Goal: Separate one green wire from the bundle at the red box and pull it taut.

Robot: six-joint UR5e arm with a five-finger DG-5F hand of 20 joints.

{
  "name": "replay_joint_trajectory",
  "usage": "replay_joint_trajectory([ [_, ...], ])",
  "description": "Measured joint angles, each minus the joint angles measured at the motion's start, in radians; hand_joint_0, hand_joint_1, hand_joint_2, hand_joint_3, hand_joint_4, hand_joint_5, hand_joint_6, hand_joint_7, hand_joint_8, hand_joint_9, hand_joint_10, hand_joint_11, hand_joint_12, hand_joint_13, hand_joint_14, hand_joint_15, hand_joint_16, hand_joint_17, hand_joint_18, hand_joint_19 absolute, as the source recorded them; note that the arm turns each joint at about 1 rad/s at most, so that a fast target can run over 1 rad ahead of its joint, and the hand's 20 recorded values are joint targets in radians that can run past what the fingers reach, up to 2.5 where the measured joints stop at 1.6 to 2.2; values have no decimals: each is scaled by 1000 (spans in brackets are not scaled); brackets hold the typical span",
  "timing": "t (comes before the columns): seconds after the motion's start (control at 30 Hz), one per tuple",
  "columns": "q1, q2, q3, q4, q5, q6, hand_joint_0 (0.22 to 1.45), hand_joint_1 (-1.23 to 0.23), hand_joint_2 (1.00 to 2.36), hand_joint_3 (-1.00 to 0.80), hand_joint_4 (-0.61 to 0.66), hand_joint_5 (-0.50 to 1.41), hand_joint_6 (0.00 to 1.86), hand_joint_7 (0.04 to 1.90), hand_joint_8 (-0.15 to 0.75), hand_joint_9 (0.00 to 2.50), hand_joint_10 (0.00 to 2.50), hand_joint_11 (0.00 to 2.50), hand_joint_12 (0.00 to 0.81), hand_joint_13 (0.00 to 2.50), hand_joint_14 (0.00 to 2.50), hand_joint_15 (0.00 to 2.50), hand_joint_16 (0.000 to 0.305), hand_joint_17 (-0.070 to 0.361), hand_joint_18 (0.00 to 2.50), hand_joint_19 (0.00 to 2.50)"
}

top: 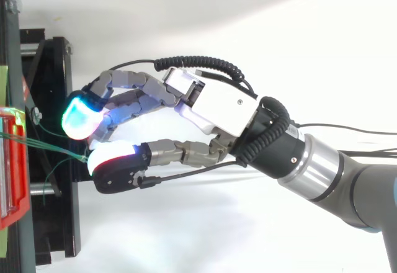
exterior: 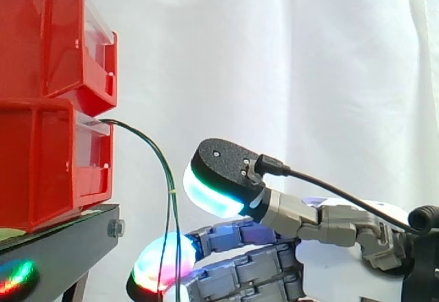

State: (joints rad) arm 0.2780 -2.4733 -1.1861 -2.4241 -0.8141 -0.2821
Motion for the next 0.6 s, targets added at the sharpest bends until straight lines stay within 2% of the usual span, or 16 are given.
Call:
replay_joint_trajectory([
  [0.47,-22,-5,0,4,17,-4,411,-561,1000,-500,180,-173,502,1047,281,754,16,626,429,860,17,488,62,140,663,409],
  [0.6,-30,-23,0,9,13,-1,411,-553,1000,-500,177,-174,502,1047,285,740,14,585,430,855,16,485,62,140,663,409],
])
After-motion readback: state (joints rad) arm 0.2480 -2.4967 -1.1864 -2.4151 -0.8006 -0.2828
